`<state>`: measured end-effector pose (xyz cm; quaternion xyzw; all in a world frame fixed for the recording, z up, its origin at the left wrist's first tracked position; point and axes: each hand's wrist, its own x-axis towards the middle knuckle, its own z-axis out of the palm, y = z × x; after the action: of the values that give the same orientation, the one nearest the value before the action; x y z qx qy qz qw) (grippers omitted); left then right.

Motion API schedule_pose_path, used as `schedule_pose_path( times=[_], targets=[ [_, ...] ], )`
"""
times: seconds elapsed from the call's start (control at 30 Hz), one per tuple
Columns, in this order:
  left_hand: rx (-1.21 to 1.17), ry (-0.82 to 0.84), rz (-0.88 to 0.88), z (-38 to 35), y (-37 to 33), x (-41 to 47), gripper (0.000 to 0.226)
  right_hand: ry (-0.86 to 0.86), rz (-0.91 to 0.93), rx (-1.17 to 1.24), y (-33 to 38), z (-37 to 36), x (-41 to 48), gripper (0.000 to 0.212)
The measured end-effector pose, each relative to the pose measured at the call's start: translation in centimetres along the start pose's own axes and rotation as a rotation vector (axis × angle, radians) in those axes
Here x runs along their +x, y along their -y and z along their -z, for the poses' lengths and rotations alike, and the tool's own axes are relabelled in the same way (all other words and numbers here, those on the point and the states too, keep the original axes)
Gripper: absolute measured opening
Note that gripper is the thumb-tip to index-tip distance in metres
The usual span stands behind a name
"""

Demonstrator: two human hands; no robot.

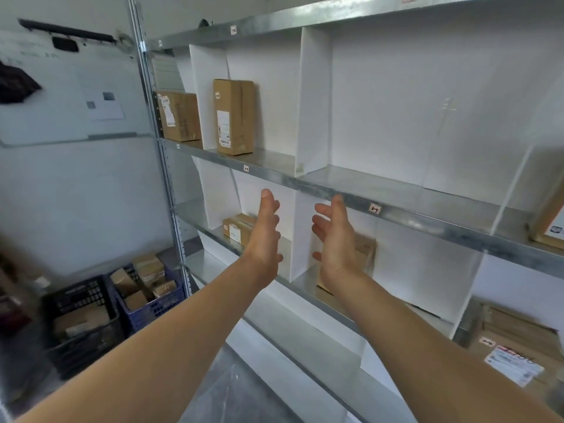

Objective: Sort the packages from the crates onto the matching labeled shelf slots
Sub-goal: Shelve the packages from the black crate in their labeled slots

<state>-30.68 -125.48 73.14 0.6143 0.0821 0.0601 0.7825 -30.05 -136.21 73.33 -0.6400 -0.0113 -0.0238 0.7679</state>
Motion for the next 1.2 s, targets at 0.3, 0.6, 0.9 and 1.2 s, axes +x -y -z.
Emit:
schedule_pose_path(
  times=[0.3,0.6,0.9,1.2],
  targets=[
    [-0.031,-0.094,-0.033,11.3,-2.7,4.2,0.079,0.114,-0.012,-0.008,-2.4,-11.8,3.0,0.054],
    [-0.012,-0.212,-0.095,21.5,-5.3,6.8,0.081,0.201,0.003,-0.007,-5.0,-23.0,4.7,0.045],
    [-0.018,-0.351,-0.113,29.7,-6.6,10.4,0.079,0.387,-0.050,0.014,-7.6,-32.9,8.4,0.064],
    [-0.009,-0.579,-0.147,38.6,-9.0,18.9,0.081,0.583,-0.066,0.026,-10.1,-44.0,17.0,0.079]
  ],
)
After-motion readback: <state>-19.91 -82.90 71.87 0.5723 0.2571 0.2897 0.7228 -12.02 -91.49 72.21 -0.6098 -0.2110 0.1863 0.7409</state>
